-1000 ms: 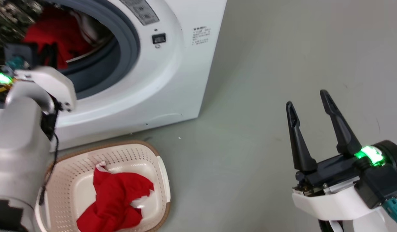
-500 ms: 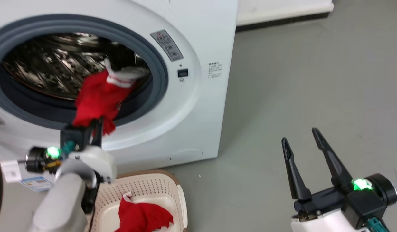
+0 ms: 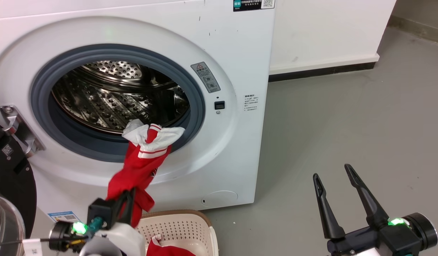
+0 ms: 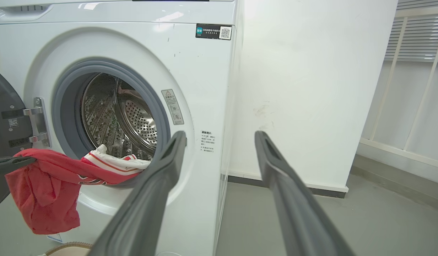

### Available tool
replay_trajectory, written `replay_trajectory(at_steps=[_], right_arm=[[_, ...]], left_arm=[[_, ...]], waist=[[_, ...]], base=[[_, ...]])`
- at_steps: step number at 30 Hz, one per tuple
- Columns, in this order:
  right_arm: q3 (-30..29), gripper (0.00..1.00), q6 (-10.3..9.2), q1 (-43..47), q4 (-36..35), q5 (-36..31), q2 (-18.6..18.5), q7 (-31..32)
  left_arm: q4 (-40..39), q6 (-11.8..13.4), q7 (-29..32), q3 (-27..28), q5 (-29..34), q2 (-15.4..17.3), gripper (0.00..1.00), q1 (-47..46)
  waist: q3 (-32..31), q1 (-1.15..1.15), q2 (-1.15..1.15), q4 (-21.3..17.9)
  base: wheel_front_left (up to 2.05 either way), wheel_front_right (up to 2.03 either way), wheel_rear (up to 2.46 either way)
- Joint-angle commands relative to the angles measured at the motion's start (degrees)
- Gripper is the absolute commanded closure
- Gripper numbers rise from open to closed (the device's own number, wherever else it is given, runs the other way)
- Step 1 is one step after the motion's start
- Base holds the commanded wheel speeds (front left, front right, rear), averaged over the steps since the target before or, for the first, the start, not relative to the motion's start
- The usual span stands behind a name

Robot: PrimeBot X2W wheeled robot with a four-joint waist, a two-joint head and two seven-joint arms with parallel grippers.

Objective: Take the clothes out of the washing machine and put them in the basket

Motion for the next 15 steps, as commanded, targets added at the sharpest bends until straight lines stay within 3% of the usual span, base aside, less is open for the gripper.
replay_trajectory(at_steps=[1,9,15], right_arm=[[0.0,0.0,-0.04,0.7,0.1,-0.1,0.0,-0.1],[0.3,0.0,-0.04,1.1,0.6,-0.1,0.0,-0.1],[0.5,0.0,-0.04,0.6,0.7,-0.4,0.0,-0.1]], left_arm=[[-0.7,0.2,0.2,-0.3,-0.4,0.0,1.0,1.2],[0.8,0.2,0.1,-2.0,-1.9,-1.3,1.0,7.2],[6.8,-0.8,-0.5,-2.7,-3.3,-3.1,1.0,8.8]], waist=[[-0.4,0.02,0.0,0.3],[-1.2,0.02,0.0,-0.3],[-0.7,0.02,0.0,-1.5]], base=[[0.0,0.0,0.0],[0.0,0.0,0.0],[0.0,0.0,0.0]])
